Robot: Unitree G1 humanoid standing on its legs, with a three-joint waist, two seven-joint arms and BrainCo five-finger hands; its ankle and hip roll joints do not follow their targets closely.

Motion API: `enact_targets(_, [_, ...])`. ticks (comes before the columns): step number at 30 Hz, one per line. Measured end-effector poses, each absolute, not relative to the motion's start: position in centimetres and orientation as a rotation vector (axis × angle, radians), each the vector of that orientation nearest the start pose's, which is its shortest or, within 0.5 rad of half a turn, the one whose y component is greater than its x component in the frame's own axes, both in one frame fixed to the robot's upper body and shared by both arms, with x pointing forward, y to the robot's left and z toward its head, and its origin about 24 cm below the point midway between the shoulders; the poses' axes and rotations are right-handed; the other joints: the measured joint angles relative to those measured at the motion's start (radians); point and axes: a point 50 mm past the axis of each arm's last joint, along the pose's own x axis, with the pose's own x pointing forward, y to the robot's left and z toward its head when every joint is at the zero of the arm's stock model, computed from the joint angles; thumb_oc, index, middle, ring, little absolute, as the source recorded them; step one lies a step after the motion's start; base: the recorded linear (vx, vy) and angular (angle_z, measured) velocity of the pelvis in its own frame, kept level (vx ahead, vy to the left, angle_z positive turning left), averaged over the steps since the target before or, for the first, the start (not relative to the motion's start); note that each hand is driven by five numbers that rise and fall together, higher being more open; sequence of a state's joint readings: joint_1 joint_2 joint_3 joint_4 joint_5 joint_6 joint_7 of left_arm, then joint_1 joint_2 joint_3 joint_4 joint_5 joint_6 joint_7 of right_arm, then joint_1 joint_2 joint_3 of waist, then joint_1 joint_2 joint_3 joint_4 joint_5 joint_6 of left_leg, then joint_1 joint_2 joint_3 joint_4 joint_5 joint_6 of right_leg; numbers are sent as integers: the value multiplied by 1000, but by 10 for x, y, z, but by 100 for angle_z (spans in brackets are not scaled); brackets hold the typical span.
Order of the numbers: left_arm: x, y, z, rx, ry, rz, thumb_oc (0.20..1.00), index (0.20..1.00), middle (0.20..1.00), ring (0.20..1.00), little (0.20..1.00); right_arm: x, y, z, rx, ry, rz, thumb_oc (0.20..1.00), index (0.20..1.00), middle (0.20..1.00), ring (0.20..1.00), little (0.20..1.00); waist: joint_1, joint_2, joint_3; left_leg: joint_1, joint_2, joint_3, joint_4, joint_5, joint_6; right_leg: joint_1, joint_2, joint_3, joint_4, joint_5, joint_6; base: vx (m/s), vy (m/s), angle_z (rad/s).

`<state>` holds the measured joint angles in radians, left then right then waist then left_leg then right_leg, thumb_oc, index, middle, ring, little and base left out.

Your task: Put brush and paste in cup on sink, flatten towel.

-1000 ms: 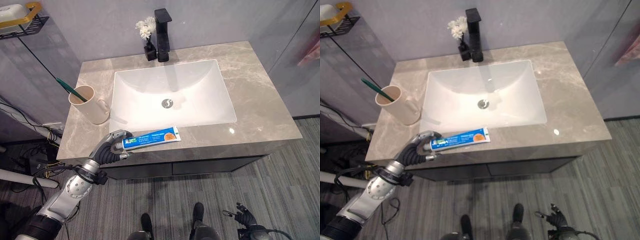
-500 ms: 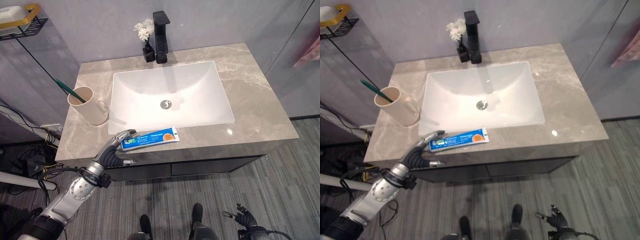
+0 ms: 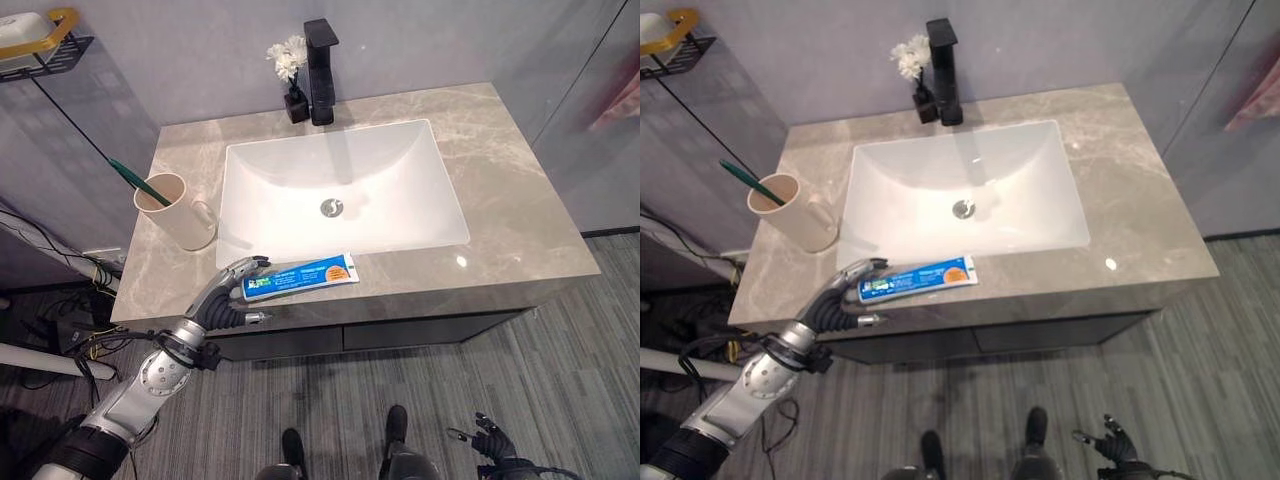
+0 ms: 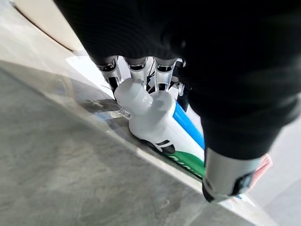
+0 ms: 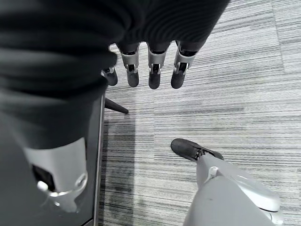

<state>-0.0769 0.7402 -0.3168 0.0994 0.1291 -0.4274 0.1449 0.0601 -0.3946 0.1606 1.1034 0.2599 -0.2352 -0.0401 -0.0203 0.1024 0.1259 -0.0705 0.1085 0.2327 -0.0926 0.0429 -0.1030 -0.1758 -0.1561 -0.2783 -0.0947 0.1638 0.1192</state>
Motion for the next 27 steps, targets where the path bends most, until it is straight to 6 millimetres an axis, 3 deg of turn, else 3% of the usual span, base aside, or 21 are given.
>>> enact_targets(6, [254,204,79,795,-330,-308,824,824,824,824,824,112,-289,-127,-253,900,-239,1000,1000,1000,1000,1000,-3,46,20,0,2,2,-2,0,0,-1,1,0,0,-2,3,0,0,0])
enact_targets(14, [256,202,80,790,-327,-298,790,790,790,790,790,118,-296,-121,-252,867,-269,1000,1000,1000,1000,1000,-22,67,39,-2,1,5,-4,-1,0,-5,0,2,0,-4,4,0,0,0])
enact_targets(17, [259,200,80,777,-335,-292,724,724,724,724,724,119,-301,-119,-263,860,-295,1000,1000,1000,1000,1000,-22,84,49,-2,1,10,-4,-1,0,-8,1,6,0,-3,4,17,-9,-3])
enact_targets(20, [259,200,81,796,-344,-297,598,598,598,598,598,120,-306,-116,-267,852,-317,1000,1000,1000,1000,1000,-22,96,51,-2,1,16,-4,-1,0,-8,1,7,0,-2,2,0,0,0])
enact_targets(27, [262,202,82,799,-337,-271,479,479,479,479,479,120,-308,-115,-264,844,-330,1000,1000,1000,1000,1000,-29,88,56,1,3,20,-4,-1,0,-8,4,12,0,-1,2,0,0,0])
